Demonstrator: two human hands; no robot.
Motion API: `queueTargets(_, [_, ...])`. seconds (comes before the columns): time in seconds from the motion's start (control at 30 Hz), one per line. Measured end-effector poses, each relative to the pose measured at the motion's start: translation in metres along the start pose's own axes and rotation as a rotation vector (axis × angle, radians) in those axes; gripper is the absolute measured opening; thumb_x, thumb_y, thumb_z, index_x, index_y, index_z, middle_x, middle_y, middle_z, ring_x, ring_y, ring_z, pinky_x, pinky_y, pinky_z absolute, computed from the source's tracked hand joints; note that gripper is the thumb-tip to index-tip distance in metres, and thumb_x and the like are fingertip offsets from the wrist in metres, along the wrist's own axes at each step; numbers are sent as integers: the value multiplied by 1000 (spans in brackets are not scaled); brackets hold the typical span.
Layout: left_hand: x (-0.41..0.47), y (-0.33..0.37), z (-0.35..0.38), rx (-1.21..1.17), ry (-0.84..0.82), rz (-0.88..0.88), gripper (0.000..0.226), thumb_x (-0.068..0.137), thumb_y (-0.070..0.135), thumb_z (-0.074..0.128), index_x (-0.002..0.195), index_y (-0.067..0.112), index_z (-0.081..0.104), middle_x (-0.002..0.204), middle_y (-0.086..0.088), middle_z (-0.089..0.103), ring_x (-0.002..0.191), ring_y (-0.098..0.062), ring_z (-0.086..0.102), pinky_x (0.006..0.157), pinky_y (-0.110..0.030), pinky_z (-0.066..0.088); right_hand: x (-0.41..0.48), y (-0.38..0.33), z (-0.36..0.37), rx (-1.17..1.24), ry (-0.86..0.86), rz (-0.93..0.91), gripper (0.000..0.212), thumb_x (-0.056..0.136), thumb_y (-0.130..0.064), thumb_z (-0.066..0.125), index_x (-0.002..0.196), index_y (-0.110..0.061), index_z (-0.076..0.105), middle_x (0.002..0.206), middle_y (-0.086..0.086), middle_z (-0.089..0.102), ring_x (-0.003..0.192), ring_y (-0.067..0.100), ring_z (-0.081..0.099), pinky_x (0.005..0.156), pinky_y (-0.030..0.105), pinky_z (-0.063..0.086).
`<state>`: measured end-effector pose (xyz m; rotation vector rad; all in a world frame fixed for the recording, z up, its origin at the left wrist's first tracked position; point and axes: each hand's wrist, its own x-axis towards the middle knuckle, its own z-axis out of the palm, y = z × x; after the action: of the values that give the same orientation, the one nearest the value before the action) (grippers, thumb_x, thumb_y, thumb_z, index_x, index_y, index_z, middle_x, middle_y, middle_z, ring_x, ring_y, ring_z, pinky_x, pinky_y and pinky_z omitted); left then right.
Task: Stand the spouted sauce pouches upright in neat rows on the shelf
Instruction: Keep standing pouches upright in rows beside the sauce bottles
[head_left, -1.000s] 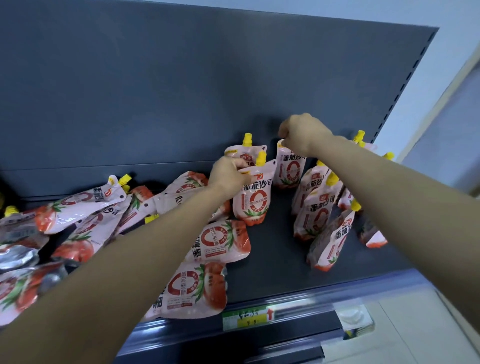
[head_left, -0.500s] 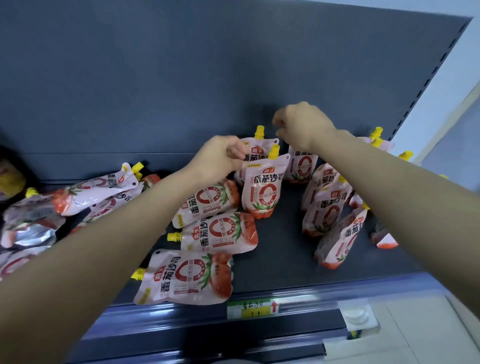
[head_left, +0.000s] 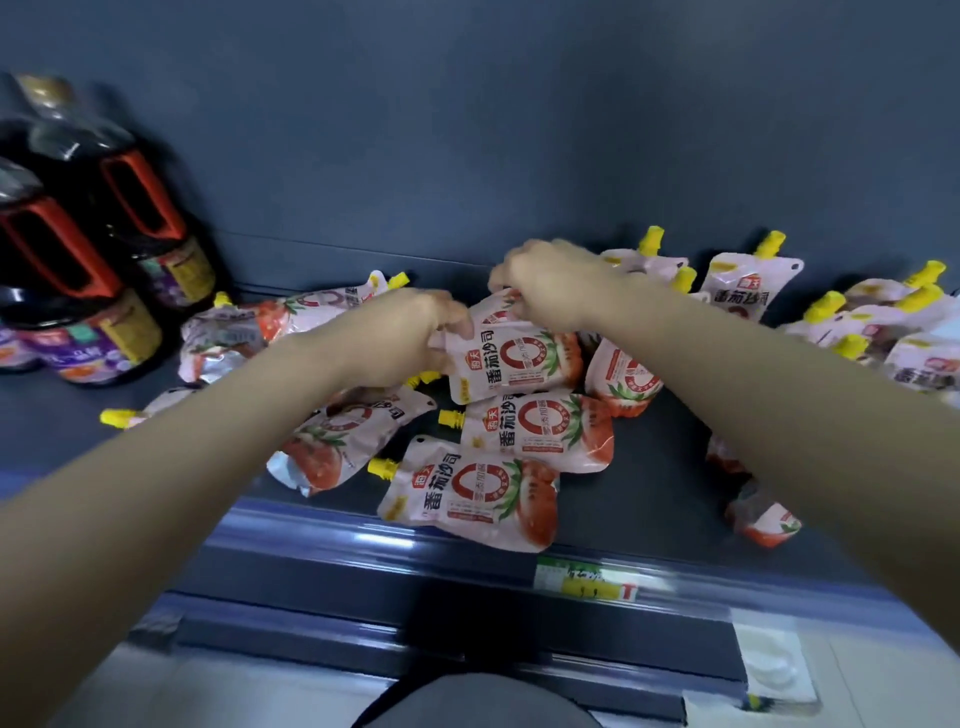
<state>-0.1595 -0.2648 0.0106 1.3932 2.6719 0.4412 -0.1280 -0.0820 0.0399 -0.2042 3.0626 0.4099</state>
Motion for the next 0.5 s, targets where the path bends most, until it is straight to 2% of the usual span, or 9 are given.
queueTargets(0.07, [-9,-9,7,26,-31,-15,37,81,15,68,117,17,60,117,-1,58,106,-22,56,86,-28,44,8,-12,10,9,-51,-21,32,87,-14,59,118,-18,60,116,10,63,106,32,60,86,44,52])
queueTargets(0.13, [-16,-18,14,58,-41,-34,38,81,14,67,118,17,60,117,-3,59,106,-24,56,87,-30,46,16,-20,20,14,-95,-49,38,87,-15,62,125,-18,58,122,9,61,110,32,58,89,44,51])
queueTargets(0.27, [-27,-31,23,81,-48,-74,33,80,27,69,112,20,61,111,-2,62,101,-24,58,84,-33,48,29,-27,39,9,-168,-87,56,86,-19,65,138,-26,46,132,9,53,120,32,51,95,45,48])
queueTargets(0.4, [-37,-33,27,82,-61,-108,27,82,15,61,109,18,60,106,-5,62,96,-26,58,83,-42,49,38,-29,54,46,-236,-79,67,81,-25,71,140,-31,40,134,7,47,122,31,45,94,40,44])
queueTargets(0.5, [-41,-33,30,82,-74,-132,28,84,12,61,111,19,59,107,-5,61,94,-25,59,84,-43,50,43,-31,58,89,-250,-64,81,76,-22,75,144,-30,32,135,7,42,126,31,41,98,43,44])
